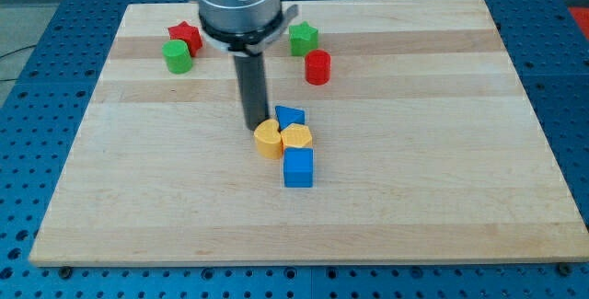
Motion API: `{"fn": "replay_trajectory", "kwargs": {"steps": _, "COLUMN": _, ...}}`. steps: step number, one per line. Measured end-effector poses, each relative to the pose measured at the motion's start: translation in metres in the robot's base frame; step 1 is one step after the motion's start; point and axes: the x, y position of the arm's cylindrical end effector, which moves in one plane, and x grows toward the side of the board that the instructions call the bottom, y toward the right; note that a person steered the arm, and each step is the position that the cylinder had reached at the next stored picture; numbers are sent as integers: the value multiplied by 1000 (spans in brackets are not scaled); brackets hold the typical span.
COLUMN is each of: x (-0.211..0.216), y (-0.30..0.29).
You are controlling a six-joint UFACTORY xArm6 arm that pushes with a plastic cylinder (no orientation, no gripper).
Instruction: Make a group of green and red blocks
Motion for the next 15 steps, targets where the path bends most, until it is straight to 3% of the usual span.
{"fn": "replay_trajectory", "kwargs": {"steps": 1, "x": 0, "y": -86}}
{"fn": "replay_trajectory", "kwargs": {"steps": 2, "x": -45, "y": -163}}
{"fn": "replay_trajectory", "kwargs": {"steps": 3, "x": -122, "y": -163}}
{"fn": "replay_trajectory", "kwargs": {"steps": 4, "x": -132, "y": -142}}
{"fn": "replay_trajectory", "kwargs": {"steps": 6, "x": -91, "y": -17}}
{"fn": "replay_trajectory", "kwargs": {"steps": 7, "x": -51, "y": -36}}
{"fn": "replay_trajectory", "kwargs": {"steps": 8, "x": -43, "y": -3}}
{"fn": "replay_trajectory", "kwargs": {"steps": 9, "x": -79, "y": 37}}
{"fn": "replay_trajectory", "kwargs": {"steps": 12, "x": -42, "y": 97}}
{"fn": "replay_trajectory", "kwargs": {"steps": 14, "x": -97, "y": 96}}
{"fn": "replay_trajectory", "kwargs": {"steps": 15, "x": -61, "y": 93}}
